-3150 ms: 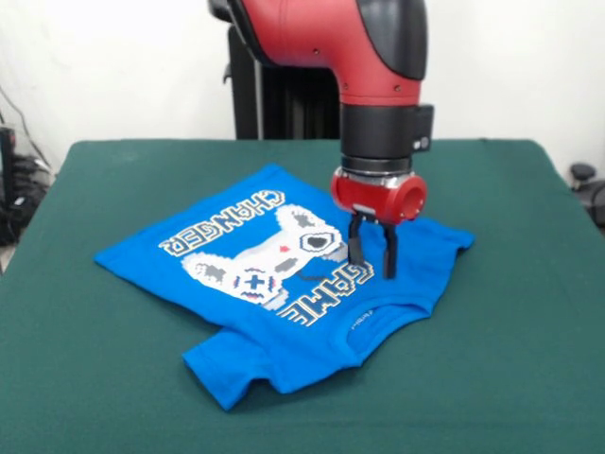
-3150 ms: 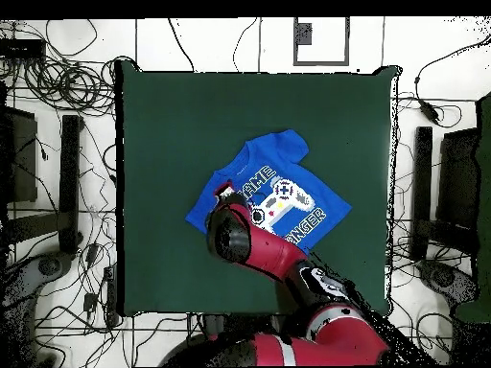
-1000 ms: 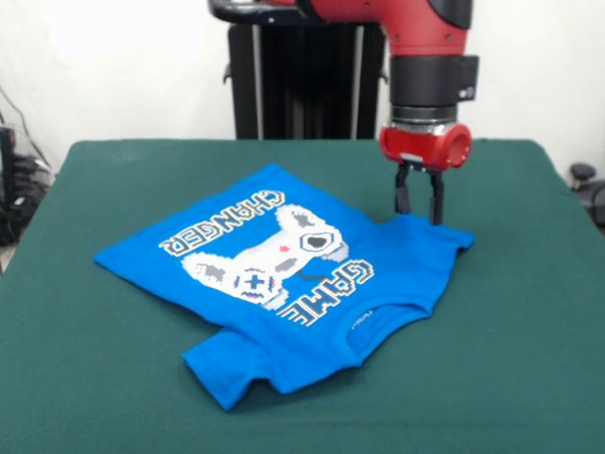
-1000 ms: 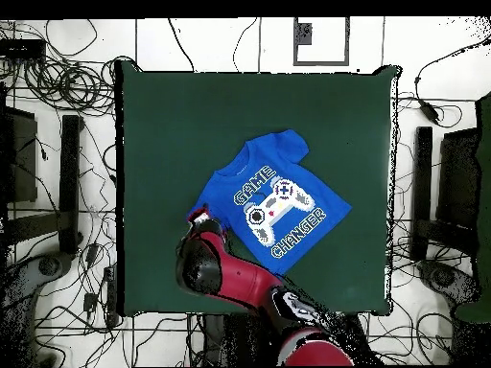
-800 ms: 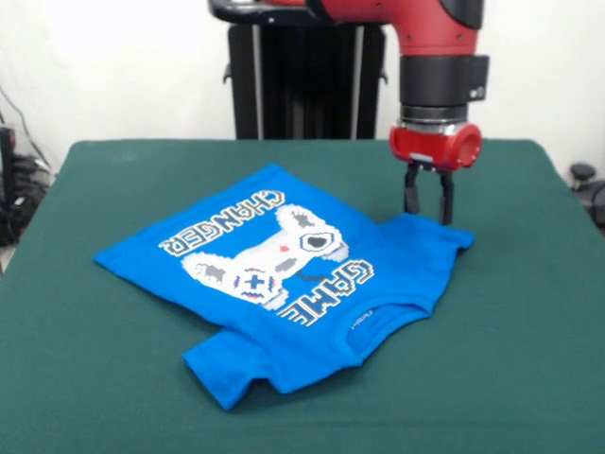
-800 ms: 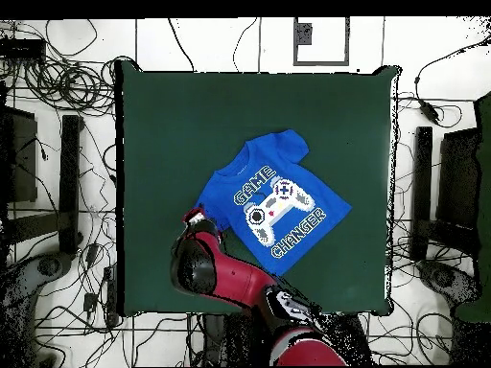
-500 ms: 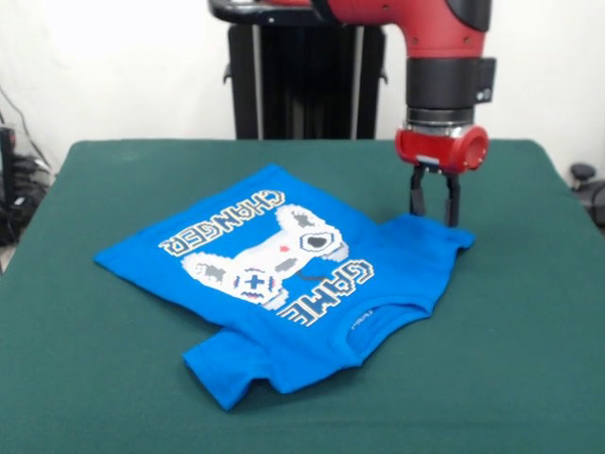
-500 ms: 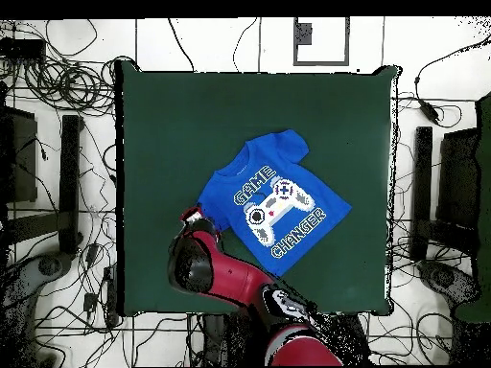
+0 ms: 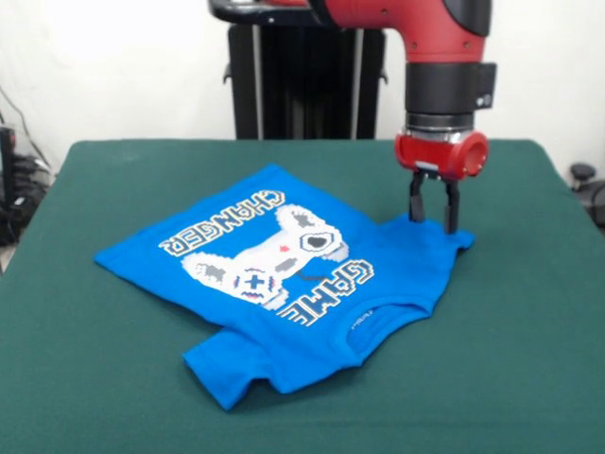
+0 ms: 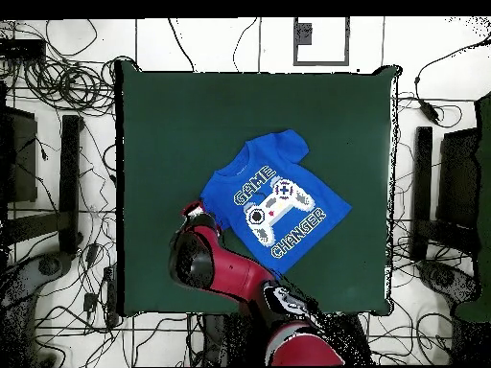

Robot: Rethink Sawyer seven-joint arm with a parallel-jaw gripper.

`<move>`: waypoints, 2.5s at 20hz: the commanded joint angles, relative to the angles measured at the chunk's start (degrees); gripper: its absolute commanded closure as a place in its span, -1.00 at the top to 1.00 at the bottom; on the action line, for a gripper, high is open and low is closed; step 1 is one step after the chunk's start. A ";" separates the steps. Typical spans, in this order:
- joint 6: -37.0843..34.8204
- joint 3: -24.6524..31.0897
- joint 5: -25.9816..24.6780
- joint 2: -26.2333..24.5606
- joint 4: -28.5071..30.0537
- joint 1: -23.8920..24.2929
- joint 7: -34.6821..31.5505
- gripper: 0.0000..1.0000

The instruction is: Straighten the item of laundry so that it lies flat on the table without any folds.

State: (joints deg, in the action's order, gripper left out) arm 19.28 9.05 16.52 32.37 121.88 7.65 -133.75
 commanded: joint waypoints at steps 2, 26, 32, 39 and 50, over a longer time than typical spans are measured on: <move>-2.50 4.17 5.58 -2.39 -5.79 -1.94 -12.27 1.00; 0.54 3.00 3.07 -9.01 -10.31 -1.20 -10.28 1.00; 2.05 4.05 2.38 -10.72 -10.91 -0.83 -11.12 1.00; 2.66 4.25 3.98 -11.44 -11.75 -2.53 -12.03 1.00; 7.01 6.06 3.10 -16.94 -15.69 -2.72 -13.50 1.00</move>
State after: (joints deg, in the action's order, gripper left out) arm 21.25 9.03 18.00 24.59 114.96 6.11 -133.75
